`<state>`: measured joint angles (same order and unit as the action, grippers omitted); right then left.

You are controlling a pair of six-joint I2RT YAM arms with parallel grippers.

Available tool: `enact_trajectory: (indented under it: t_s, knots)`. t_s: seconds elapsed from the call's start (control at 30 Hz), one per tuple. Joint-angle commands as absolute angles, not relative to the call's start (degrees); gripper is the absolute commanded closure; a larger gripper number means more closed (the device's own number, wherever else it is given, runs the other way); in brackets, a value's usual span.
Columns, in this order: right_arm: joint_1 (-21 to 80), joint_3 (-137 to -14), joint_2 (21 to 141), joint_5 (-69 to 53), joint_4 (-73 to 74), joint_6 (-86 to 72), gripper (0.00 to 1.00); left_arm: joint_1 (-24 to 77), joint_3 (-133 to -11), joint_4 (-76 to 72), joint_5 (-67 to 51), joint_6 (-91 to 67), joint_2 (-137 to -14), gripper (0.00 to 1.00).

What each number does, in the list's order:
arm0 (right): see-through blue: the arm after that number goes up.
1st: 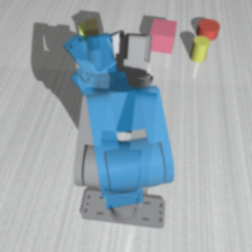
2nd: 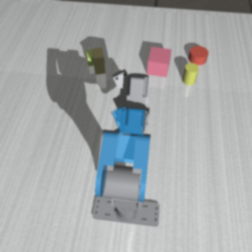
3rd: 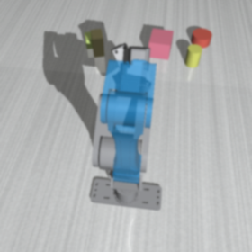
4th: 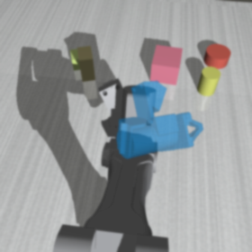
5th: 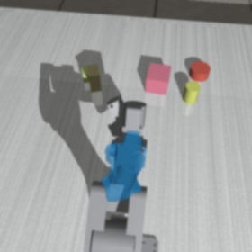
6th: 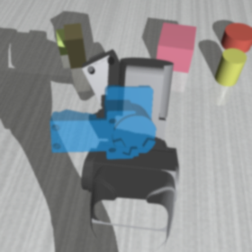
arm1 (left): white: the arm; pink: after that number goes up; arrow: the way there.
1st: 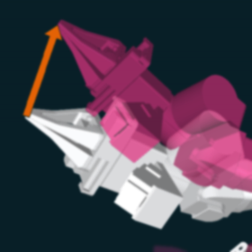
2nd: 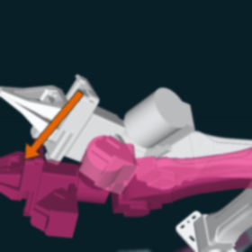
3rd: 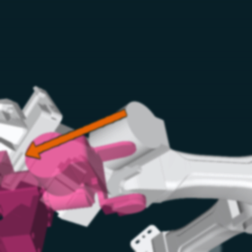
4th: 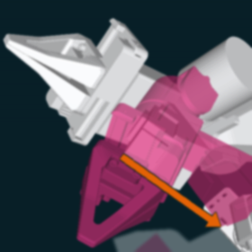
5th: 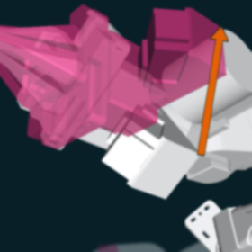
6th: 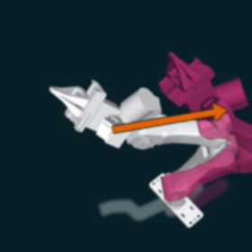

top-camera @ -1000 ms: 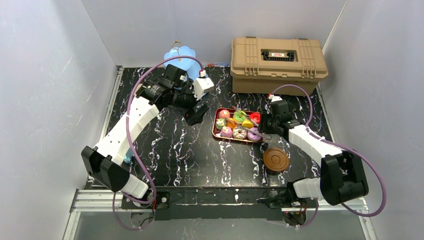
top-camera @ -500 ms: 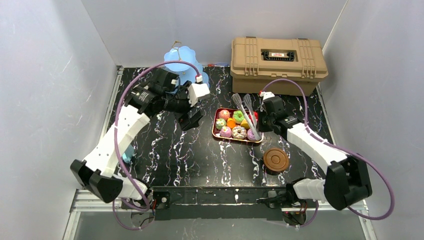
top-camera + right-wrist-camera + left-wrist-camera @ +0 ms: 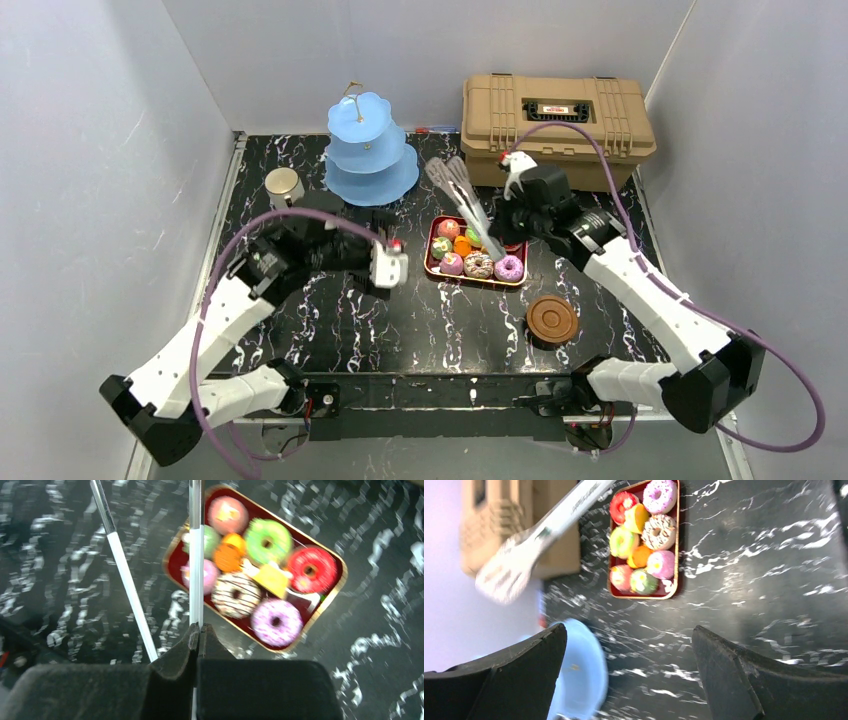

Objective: Serve the afternoon tea
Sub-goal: Pick up the clamp from the tray.

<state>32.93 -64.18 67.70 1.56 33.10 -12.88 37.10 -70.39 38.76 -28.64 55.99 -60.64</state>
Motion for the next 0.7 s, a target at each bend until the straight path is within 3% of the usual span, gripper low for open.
enact_trajectory:
  t_s: [0.0, 0.2, 0.4, 0.67]
  knots:
    - [40.16, -75.61, 71.85, -2.79, 37.31, -16.31, 0.99, 41.74, -59.39, 18.94, -26.05, 81.19, -54.17, 0.07]
    - [50.59, -86.48, 79.82, 0.95, 45.61, -16.29, 0.99, 42.47, -51.38, 5.12, -22.66, 96.18, -53.01, 0.08]
    - [54.56, -91.88, 82.71, 2.50, 49.52, -15.79, 0.99, 42.52, -51.36, 10.52, -18.48, 100.10, -52.28, 0.10]
    - [55.98, -96.09, 83.74, 1.92, 51.57, -15.36, 0.99, 42.52, -54.42, 21.52, -15.56, 98.76, -51.80, 0.33]
